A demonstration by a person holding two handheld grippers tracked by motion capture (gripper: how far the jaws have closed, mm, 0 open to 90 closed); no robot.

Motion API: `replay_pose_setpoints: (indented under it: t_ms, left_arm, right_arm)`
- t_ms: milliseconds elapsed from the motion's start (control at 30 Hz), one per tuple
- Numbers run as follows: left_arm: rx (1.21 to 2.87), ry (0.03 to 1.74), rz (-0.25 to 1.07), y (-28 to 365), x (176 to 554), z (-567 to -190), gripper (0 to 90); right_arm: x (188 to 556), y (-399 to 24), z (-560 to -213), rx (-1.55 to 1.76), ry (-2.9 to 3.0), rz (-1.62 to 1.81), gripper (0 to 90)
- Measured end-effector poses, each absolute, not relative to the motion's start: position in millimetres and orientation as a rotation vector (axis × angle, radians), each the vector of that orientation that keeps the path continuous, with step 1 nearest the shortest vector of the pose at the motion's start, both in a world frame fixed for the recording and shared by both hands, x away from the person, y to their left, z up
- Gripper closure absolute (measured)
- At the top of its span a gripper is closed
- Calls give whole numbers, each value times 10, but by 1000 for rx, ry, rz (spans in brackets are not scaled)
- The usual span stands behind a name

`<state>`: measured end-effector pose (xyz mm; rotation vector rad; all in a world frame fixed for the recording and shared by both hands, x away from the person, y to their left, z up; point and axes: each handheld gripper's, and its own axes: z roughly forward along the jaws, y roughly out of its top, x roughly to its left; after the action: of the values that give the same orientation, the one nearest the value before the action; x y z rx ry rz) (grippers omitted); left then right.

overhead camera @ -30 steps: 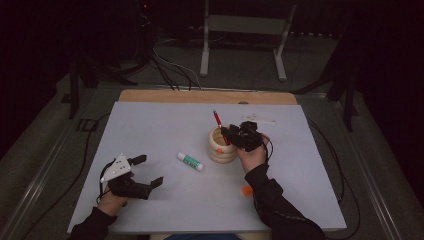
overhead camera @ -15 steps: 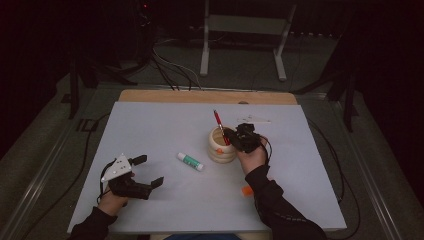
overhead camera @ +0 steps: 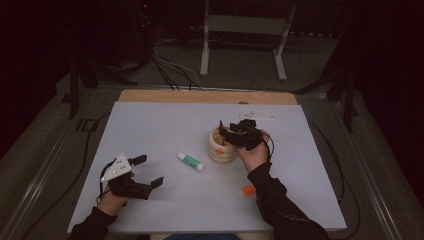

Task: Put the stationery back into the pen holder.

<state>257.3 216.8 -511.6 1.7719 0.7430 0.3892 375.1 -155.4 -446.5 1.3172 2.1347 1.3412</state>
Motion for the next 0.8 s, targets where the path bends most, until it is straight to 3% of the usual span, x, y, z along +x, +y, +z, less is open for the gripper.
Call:
replay_pose_setpoints:
  t_ms: [300,500,567,800]
  left_arm:
    - [1776,739,388,2158,2574,-5117,3]
    - [1776,734,388,2157,2569,-5112,3]
    - [1778,733,390,2159,2568,-5111,3]
    - [1778,731,388,2156,2564,-5111,3]
  right_arm:
    - [3661,-1698,-4263,1210,2141,1389,145]
    - [3556,-1843,-4147,1116,2170,1428,132]
    - [3555,-1887,-4120,1099,2210,1434,51]
    - [3516,-2046,-4059,1009,2268,1466,36]
